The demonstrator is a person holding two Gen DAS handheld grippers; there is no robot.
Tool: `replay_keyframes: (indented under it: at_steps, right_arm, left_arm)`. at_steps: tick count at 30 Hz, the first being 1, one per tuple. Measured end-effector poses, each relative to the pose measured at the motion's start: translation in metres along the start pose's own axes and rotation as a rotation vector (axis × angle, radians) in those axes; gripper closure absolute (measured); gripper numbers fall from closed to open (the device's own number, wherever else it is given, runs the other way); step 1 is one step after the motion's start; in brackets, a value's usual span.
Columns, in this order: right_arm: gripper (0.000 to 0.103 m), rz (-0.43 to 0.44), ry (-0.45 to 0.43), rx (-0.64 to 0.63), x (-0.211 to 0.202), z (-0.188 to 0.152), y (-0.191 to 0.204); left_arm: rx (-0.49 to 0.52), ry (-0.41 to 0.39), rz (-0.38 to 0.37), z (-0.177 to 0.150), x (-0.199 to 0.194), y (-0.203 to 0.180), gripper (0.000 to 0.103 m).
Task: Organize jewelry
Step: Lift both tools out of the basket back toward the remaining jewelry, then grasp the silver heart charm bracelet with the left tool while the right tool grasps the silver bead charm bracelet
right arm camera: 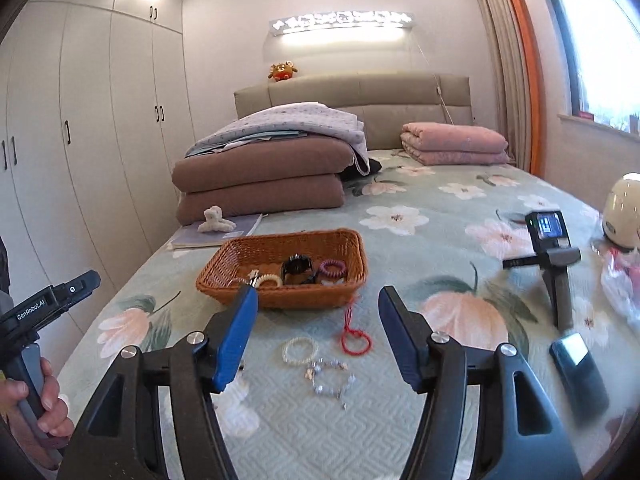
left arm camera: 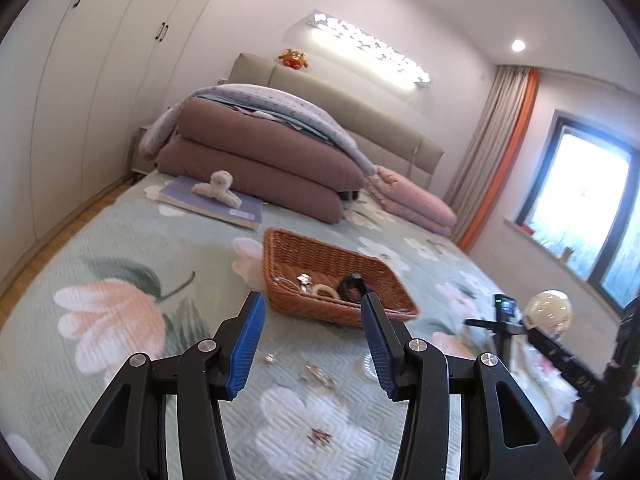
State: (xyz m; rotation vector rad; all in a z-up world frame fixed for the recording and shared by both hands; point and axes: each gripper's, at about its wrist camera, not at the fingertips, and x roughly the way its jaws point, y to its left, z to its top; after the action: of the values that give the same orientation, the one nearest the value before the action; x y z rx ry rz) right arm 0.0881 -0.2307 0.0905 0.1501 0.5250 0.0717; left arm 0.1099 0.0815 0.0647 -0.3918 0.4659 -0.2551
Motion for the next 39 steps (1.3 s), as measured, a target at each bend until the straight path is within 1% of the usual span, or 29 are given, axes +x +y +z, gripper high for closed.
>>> replay_keyframes:
  at_steps: [3, 7, 12, 15, 18, 19, 20, 22, 24, 26, 29, 32, 35, 39]
  right_arm:
    - [0.037, -0.018, 0.027, 0.013, 0.0, -0.015, -0.007]
    - [0.037, -0.037, 0.11, 0.013, 0.017, -0.038, -0.019]
    - [0.037, -0.045, 0.207, 0.035, 0.053, -0.066, -0.035]
    - [0.037, -0.043, 0.26, 0.062, 0.077, -0.075, -0.044]
    - [0.038, -0.036, 0.29, 0.09, 0.097, -0.078, -0.052]
    - [0.04, -0.038, 0.301, 0.096, 0.105, -0.077, -0.054]
    - [0.042, -0.036, 0.306, 0.1, 0.11, -0.077, -0.054]
    - [0.042, -0.033, 0.311, 0.114, 0.122, -0.076, -0.056]
    - [0.045, -0.024, 0.315, 0.123, 0.131, -0.075, -0.056]
    - [0.05, -0.016, 0.323, 0.121, 0.139, -0.076, -0.052]
    - [0.05, 0.0, 0.339, 0.114, 0.147, -0.081, -0.047]
    - [0.05, 0.002, 0.351, 0.083, 0.151, -0.086, -0.041]
    - [0.05, 0.014, 0.35, 0.07, 0.151, -0.087, -0.039]
    - [0.05, 0.025, 0.375, 0.057, 0.156, -0.095, -0.036]
  left_arm:
    - [-0.006, 0.017, 0.005, -0.009, -0.001, 0.001, 0.052]
    - [-0.009, 0.058, 0.017, -0.019, 0.012, 0.008, 0.052]
    - [-0.066, 0.132, -0.029, -0.034, 0.038, 0.025, 0.052]
    - [-0.087, 0.185, -0.009, -0.043, 0.057, 0.036, 0.052]
    - [-0.075, 0.228, 0.028, -0.049, 0.076, 0.04, 0.052]
    - [-0.071, 0.252, 0.036, -0.05, 0.084, 0.04, 0.052]
    - [-0.072, 0.299, 0.044, -0.054, 0.096, 0.041, 0.052]
    - [-0.081, 0.374, 0.057, -0.064, 0.117, 0.045, 0.052]
    - [-0.077, 0.386, 0.072, -0.071, 0.125, 0.046, 0.052]
    - [-0.061, 0.387, 0.084, -0.071, 0.132, 0.044, 0.052]
    - [0.003, 0.378, 0.102, -0.062, 0.149, 0.036, 0.052]
    - [0.031, 0.412, 0.128, -0.061, 0.173, 0.034, 0.053]
    - [0.013, 0.435, 0.092, -0.065, 0.188, 0.039, 0.06]
    - [0.014, 0.427, 0.102, -0.066, 0.191, 0.042, 0.061]
